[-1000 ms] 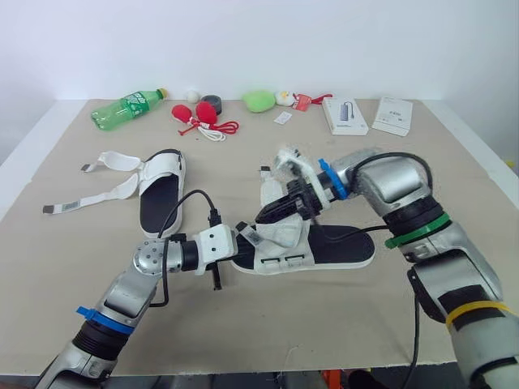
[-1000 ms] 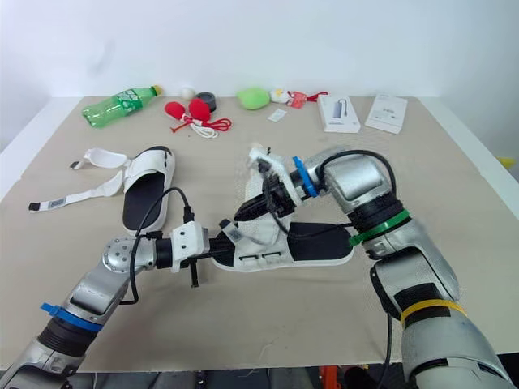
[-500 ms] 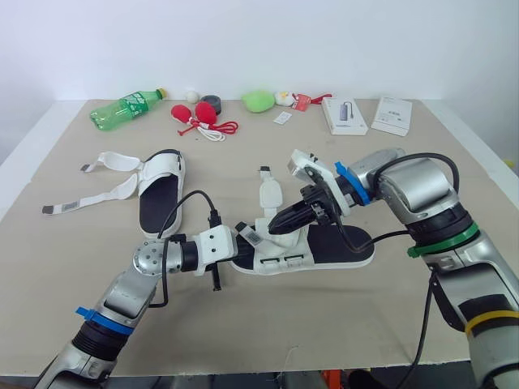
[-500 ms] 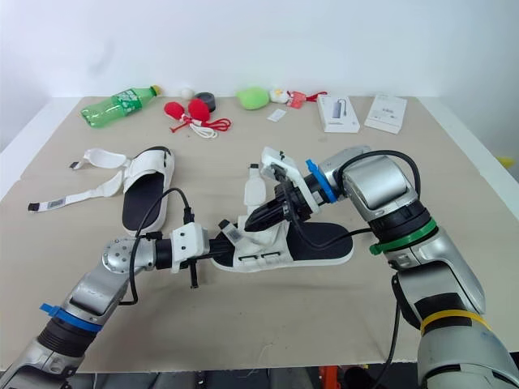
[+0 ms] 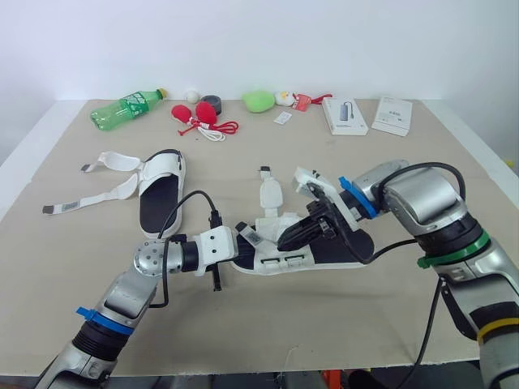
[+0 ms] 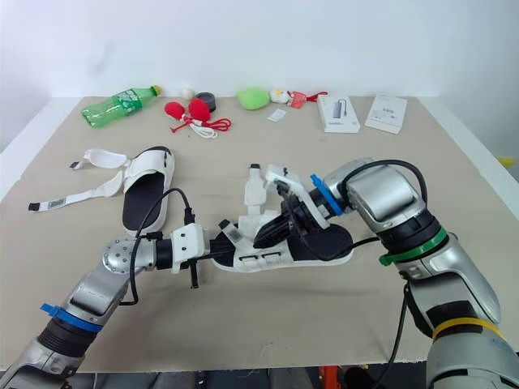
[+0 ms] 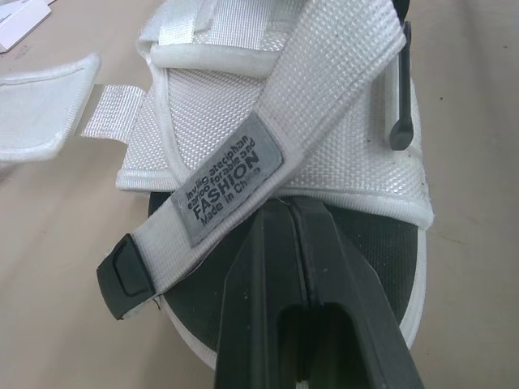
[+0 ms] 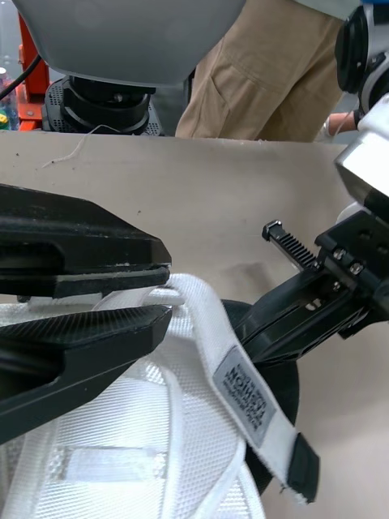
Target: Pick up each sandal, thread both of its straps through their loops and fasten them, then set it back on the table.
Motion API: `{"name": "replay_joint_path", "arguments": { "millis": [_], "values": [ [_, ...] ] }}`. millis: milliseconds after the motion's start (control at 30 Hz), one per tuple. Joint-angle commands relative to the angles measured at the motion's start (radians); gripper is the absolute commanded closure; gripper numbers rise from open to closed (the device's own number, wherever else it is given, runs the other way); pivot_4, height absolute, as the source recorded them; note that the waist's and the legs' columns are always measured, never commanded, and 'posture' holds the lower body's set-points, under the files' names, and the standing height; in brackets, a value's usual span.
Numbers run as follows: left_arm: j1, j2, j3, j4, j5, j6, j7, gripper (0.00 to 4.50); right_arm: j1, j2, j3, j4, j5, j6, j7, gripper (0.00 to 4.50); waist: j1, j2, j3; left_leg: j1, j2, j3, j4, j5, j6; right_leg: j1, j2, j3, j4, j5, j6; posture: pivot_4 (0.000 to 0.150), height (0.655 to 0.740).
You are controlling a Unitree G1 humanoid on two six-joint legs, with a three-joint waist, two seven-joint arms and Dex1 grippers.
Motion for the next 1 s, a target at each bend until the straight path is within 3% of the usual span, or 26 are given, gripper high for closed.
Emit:
{"name": "replay_joint_path", "arguments": {
  "millis": [33, 533, 600, 667, 767, 1000],
  "values": [
    [0.006, -0.002, -0.027, -0.015, 0.005, -0.005, -0.01, 4.5, -0.002, 0.002, 0.002, -0.014, 0.005, 0.005, -0.009, 3.86, 0.0, 0.0, 0.0, 0.0, 0.0, 0.0, 0.0, 0.0, 0.0, 0.0, 0.0, 0.0, 0.0, 0.0, 0.0, 0.15, 0.74],
    [0.017, -0.011, -0.034, -0.02, 0.013, -0.007, 0.003, 4.5, -0.041, 0.038, 0.093, 0.027, -0.014, -0.016, 0.026, 3.86, 0.001, 0.0, 0.0, 0.0, 0.0, 0.0, 0.0, 0.0, 0.0, 0.0, 0.0, 0.0, 0.0, 0.0, 0.0, 0.15, 0.74],
    [0.021, -0.012, -0.036, -0.023, 0.013, -0.007, 0.005, 4.5, -0.046, 0.047, 0.09, 0.036, -0.015, -0.022, 0.029, 4.41, 0.001, 0.0, 0.0, 0.0, 0.0, 0.0, 0.0, 0.0, 0.0, 0.0, 0.0, 0.0, 0.0, 0.0, 0.0, 0.15, 0.74],
    [0.024, -0.011, -0.036, -0.025, 0.013, -0.007, 0.005, 4.5, -0.046, 0.066, 0.062, 0.051, -0.01, -0.05, 0.023, 4.47, 0.0, 0.0, 0.0, 0.0, 0.0, 0.0, 0.0, 0.0, 0.0, 0.0, 0.0, 0.0, 0.0, 0.0, 0.0, 0.15, 0.74],
    [0.028, -0.008, -0.035, -0.029, 0.015, -0.007, 0.006, 4.5, -0.029, 0.087, -0.011, 0.054, 0.006, -0.185, 0.044, 4.47, 0.0, 0.0, 0.0, 0.0, 0.0, 0.0, 0.0, 0.0, 0.0, 0.0, 0.0, 0.0, 0.0, 0.0, 0.0, 0.15, 0.74],
    [0.028, -0.002, -0.028, -0.03, 0.011, -0.007, 0.003, 4.5, 0.105, 0.138, -0.203, 0.047, -0.011, -0.718, 0.078, 4.47, 0.002, -0.001, -0.001, 0.0, 0.0, -0.001, 0.0, 0.0, 0.0, 0.001, 0.0, -0.001, 0.0, 0.0, 0.001, 0.15, 0.74]
  ]
}}
